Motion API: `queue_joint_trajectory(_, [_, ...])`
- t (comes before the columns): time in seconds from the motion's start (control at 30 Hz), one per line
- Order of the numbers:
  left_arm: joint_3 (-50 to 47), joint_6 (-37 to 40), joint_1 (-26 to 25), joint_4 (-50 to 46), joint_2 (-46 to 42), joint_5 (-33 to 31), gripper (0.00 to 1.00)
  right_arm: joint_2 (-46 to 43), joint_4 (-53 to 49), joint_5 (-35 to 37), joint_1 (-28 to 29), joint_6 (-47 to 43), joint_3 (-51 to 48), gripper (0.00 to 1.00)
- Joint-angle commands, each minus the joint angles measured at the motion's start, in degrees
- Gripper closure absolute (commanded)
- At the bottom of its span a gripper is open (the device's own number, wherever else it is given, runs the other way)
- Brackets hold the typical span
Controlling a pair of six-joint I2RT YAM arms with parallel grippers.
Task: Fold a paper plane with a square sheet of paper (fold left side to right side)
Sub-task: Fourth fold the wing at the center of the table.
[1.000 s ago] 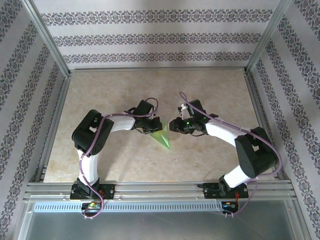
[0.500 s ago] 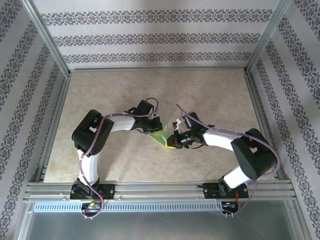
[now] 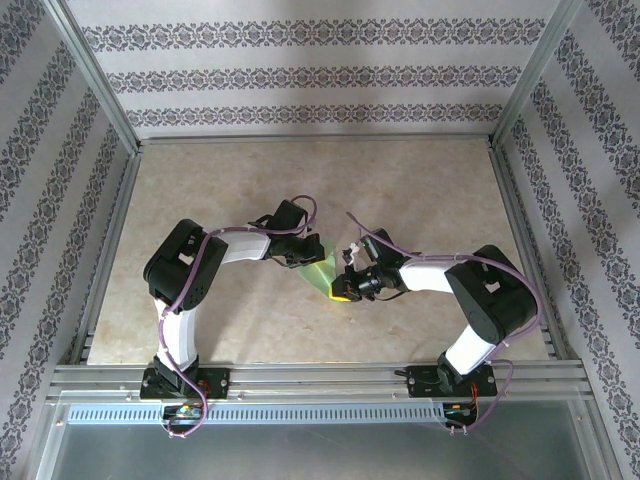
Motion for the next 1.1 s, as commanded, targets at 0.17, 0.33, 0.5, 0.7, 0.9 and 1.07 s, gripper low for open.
queue_joint_trajectory(0.17, [-1.7, 0.42, -0.34, -3.46, 2.11, -2.33, 0.98, 1.7, 1.41, 0.85, 1.4, 0.17, -0.94, 0.98])
queue_joint_trajectory(0.33, [-1.67, 0.41, -0.41, -3.57, 2.12, -2.32, 0.98, 1.87, 1.24, 1.68, 1.58, 0.0, -1.16, 0.98])
queue_joint_trajectory(0.5, [-1.65, 0.49, -0.34, -3.62, 2.1, -2.37, 0.98, 1.53, 0.46, 2.52, 1.66, -0.36, -1.16, 0.98])
queue_joint_trajectory(0.7, [-1.63, 0.44, -0.33, -3.66, 2.19, -2.43, 0.98, 1.17, -0.24, 2.87, 1.67, -0.8, -1.07, 0.98])
queue_joint_trajectory(0.9, [-1.57, 0.41, -0.39, -3.72, 2.1, -2.46, 0.98, 1.96, -0.52, 3.3, 1.72, -1.15, -1.47, 0.98])
queue_joint_trajectory(1.07, [-1.62, 0.48, -0.33, -3.76, 2.19, -2.55, 0.98, 2.31, -1.13, 3.92, 1.8, -1.5, -2.1, 0.98])
